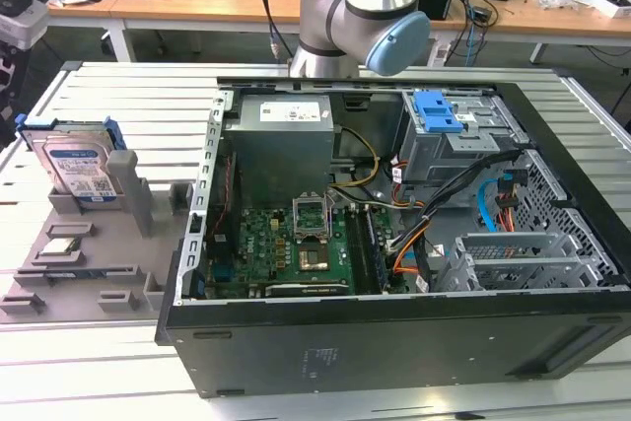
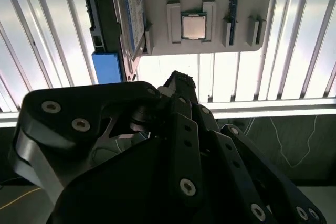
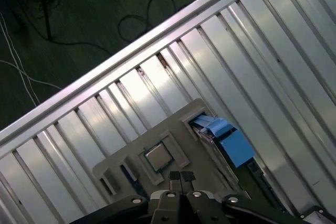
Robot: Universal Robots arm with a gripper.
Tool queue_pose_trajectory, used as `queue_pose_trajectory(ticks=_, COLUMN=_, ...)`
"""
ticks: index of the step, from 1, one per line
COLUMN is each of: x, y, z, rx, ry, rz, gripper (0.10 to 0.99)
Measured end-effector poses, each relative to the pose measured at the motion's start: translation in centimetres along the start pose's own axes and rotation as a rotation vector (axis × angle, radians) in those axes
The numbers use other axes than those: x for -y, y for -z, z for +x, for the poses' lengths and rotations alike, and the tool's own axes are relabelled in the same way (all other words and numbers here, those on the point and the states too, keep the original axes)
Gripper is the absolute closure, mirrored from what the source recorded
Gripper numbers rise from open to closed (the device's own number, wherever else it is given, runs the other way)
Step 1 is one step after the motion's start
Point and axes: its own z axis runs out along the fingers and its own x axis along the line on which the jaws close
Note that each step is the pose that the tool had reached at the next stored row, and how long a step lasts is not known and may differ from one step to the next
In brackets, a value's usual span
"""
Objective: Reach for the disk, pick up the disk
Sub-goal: 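Pick up the disk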
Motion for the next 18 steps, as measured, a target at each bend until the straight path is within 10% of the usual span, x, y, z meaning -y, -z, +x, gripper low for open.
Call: queue_pose_trajectory(ticks=18, x=0.00, y=0.00, z=0.00, rx=-0.0096, ry=0.250, rz=0.000, gripper=0.980)
